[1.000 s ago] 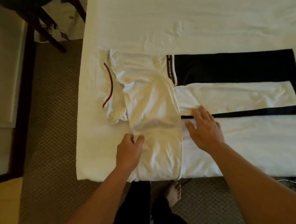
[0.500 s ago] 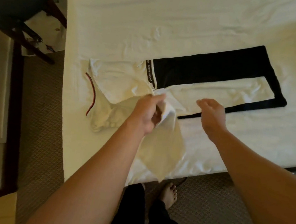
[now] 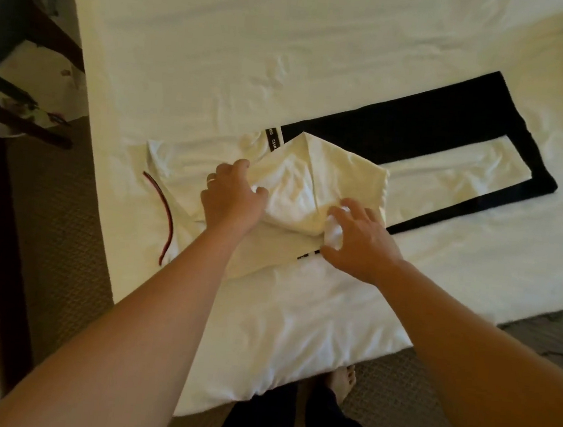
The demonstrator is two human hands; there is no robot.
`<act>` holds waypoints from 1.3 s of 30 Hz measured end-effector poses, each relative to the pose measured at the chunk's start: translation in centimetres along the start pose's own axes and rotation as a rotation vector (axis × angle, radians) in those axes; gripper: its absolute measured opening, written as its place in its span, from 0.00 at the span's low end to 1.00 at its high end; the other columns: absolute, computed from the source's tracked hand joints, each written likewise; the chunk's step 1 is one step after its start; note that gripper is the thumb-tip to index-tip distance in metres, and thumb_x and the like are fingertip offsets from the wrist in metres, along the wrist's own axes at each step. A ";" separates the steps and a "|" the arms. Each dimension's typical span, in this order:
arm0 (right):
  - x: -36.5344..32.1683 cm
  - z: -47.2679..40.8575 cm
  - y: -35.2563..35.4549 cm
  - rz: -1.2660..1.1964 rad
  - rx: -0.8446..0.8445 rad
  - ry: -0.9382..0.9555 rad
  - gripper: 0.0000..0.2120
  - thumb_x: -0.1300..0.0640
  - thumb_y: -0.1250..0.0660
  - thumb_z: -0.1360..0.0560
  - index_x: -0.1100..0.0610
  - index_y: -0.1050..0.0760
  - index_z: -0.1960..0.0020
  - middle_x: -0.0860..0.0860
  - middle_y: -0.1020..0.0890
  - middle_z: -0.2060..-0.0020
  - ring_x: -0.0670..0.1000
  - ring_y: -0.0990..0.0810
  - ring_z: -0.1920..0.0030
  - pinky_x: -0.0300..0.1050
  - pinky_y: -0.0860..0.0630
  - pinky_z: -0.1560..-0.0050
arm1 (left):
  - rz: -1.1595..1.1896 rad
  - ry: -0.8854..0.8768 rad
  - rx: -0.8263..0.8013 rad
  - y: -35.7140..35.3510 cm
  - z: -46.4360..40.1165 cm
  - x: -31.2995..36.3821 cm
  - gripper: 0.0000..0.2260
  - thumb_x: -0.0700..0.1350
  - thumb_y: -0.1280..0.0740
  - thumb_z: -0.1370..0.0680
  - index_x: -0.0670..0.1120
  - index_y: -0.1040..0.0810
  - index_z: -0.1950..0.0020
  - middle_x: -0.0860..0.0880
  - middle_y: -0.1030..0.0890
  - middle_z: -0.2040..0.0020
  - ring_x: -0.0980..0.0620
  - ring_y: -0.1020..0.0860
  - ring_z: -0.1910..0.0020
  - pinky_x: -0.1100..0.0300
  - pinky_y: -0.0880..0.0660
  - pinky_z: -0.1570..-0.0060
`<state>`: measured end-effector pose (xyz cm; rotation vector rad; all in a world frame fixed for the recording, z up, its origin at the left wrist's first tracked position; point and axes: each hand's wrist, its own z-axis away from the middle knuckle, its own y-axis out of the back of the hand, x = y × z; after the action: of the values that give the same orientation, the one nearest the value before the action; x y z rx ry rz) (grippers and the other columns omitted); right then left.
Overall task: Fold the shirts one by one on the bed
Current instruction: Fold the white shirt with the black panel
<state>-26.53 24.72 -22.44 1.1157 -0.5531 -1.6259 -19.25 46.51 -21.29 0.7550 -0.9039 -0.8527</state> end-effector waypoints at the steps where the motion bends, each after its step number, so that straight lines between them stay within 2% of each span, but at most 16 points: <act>1: 0.0 -0.4 -0.2 0.028 -0.047 -0.005 0.37 0.41 0.29 0.27 0.50 0.39 0.23 0.52 0.41 0.23 0.60 0.38 0.26 0.55 0.33 0.29 | 0.023 0.004 -0.056 0.0 -0.8 -0.9 0.24 0.52 0.35 0.22 0.50 0.31 0.26 0.45 0.28 0.32 0.41 0.30 0.33 0.47 0.31 0.35; 3: 0.1 -0.6 -0.5 0.093 -0.117 -0.010 0.41 0.39 0.28 0.27 0.50 0.43 0.22 0.52 0.46 0.21 0.59 0.40 0.24 0.54 0.36 0.27 | 0.146 0.019 -0.156 -0.2 -1.4 -2.1 0.24 0.55 0.33 0.23 0.50 0.29 0.28 0.46 0.26 0.35 0.41 0.28 0.35 0.45 0.29 0.36; 5: 0.1 -0.8 -0.7 0.114 -0.148 -0.031 0.40 0.40 0.29 0.26 0.49 0.44 0.21 0.52 0.47 0.20 0.58 0.38 0.24 0.53 0.37 0.26 | 0.199 0.015 -0.168 -0.4 -1.4 -2.6 0.23 0.56 0.32 0.24 0.49 0.27 0.31 0.46 0.26 0.37 0.42 0.28 0.36 0.47 0.28 0.38; 9: -0.3 -1.5 0.3 0.034 -0.112 -0.083 0.27 0.51 0.31 0.23 0.49 0.33 0.25 0.48 0.38 0.22 0.60 0.24 0.35 0.53 0.25 0.37 | 0.174 0.052 -0.151 -0.6 -2.0 -2.6 0.20 0.55 0.33 0.23 0.51 0.26 0.33 0.48 0.25 0.38 0.42 0.29 0.36 0.49 0.30 0.40; 12: -0.1 -2.1 1.5 -0.074 -0.108 -0.130 0.20 0.55 0.29 0.23 0.50 0.24 0.32 0.45 0.31 0.26 0.55 0.24 0.35 0.49 0.25 0.37 | 0.133 0.109 -0.197 -0.8 -2.7 -2.5 0.17 0.57 0.34 0.24 0.53 0.25 0.37 0.50 0.22 0.40 0.42 0.28 0.36 0.50 0.35 0.44; 14: 0.2 -2.5 2.2 -0.184 -0.131 -0.191 0.15 0.56 0.27 0.24 0.52 0.20 0.38 0.44 0.29 0.28 0.53 0.25 0.34 0.46 0.27 0.36 | 0.126 0.132 -0.235 -0.8 -2.7 -2.6 0.13 0.59 0.34 0.25 0.53 0.23 0.46 0.50 0.20 0.46 0.41 0.26 0.41 0.50 0.35 0.46; 17: 1.0 -3.3 3.9 -0.338 -0.215 -0.260 0.14 0.53 0.27 0.23 0.53 0.18 0.38 0.48 0.21 0.36 0.53 0.23 0.38 0.42 0.29 0.43 | 0.214 0.156 -0.288 -0.4 -2.2 -2.5 0.15 0.61 0.35 0.32 0.49 0.27 0.58 0.49 0.22 0.56 0.40 0.24 0.49 0.50 0.31 0.50; 20: 2.0 -3.7 6.1 -0.509 -0.235 -0.329 0.11 0.52 0.29 0.22 0.55 0.18 0.43 0.52 0.19 0.48 0.54 0.21 0.47 0.46 0.25 0.47 | 0.271 0.178 -0.287 0.3 -1.9 -2.2 0.17 0.59 0.36 0.36 0.47 0.26 0.58 0.48 0.23 0.60 0.40 0.23 0.55 0.51 0.30 0.55; 23: 3.0 -4.0 8.1 -0.628 -0.147 -0.408 0.08 0.54 0.32 0.20 0.57 0.20 0.46 0.53 0.21 0.51 0.54 0.22 0.51 0.49 0.23 0.48 | 0.206 0.211 -0.189 0.6 -2.1 -1.6 0.14 0.58 0.34 0.27 0.48 0.29 0.60 0.49 0.23 0.60 0.42 0.24 0.56 0.49 0.34 0.50; 25: 4.6 -4.4 9.8 -0.697 0.005 -0.490 0.05 0.54 0.34 0.19 0.54 0.24 0.45 0.51 0.23 0.52 0.53 0.23 0.53 0.51 0.23 0.50 | 0.104 0.226 -0.071 0.5 -2.1 -0.2 0.17 0.60 0.39 0.21 0.49 0.31 0.62 0.49 0.22 0.60 0.43 0.25 0.56 0.49 0.39 0.49; 27: 6.4 -5.0 11.1 -0.751 0.183 -0.567 0.05 0.54 0.36 0.18 0.52 0.26 0.43 0.49 0.24 0.55 0.52 0.24 0.55 0.53 0.24 0.52 | 0.066 0.237 0.003 0.4 -2.1 0.9 0.18 0.61 0.43 0.20 0.50 0.31 0.61 0.49 0.21 0.60 0.45 0.26 0.57 0.49 0.41 0.49; 29: 8.7 -5.9 12.6 -0.756 0.328 -0.599 0.07 0.54 0.38 0.18 0.54 0.24 0.43 0.47 0.24 0.58 0.48 0.25 0.58 0.50 0.27 0.55 | 0.024 0.230 0.037 0.2 -2.2 2.0 0.16 0.60 0.43 0.20 0.49 0.29 0.57 0.49 0.21 0.60 0.45 0.26 0.58 0.49 0.42 0.49; 34: 13.4 -8.4 15.6 -0.682 0.397 -0.565 0.09 0.54 0.39 0.18 0.55 0.23 0.42 0.50 0.22 0.56 0.50 0.24 0.57 0.48 0.29 0.54 | -0.064 0.161 0.156 0.0 -4.1 4.1 0.11 0.54 0.42 0.20 0.47 0.28 0.52 0.48 0.23 0.54 0.42 0.26 0.52 0.48 0.41 0.47; 36: 15.3 -9.5 16.4 -0.679 0.406 -0.565 0.09 0.54 0.39 0.18 0.57 0.23 0.44 0.50 0.22 0.56 0.48 0.24 0.59 0.47 0.28 0.57 | -0.075 0.147 0.213 -0.4 -5.0 5.3 0.12 0.53 0.43 0.17 0.46 0.29 0.53 0.48 0.24 0.53 0.43 0.28 0.53 0.49 0.44 0.49; 39: 17.3 -10.9 17.0 -0.644 0.429 -0.564 0.10 0.54 0.39 0.18 0.59 0.23 0.47 0.53 0.22 0.58 0.51 0.26 0.62 0.47 0.29 0.61 | -0.074 0.097 0.253 -0.8 -6.1 6.0 0.13 0.53 0.43 0.15 0.46 0.30 0.53 0.49 0.27 0.53 0.43 0.29 0.54 0.51 0.45 0.49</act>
<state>-9.14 4.64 -20.73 1.2109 -1.0141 -2.4984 -11.89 42.10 -22.39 1.0462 -0.9113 -0.7671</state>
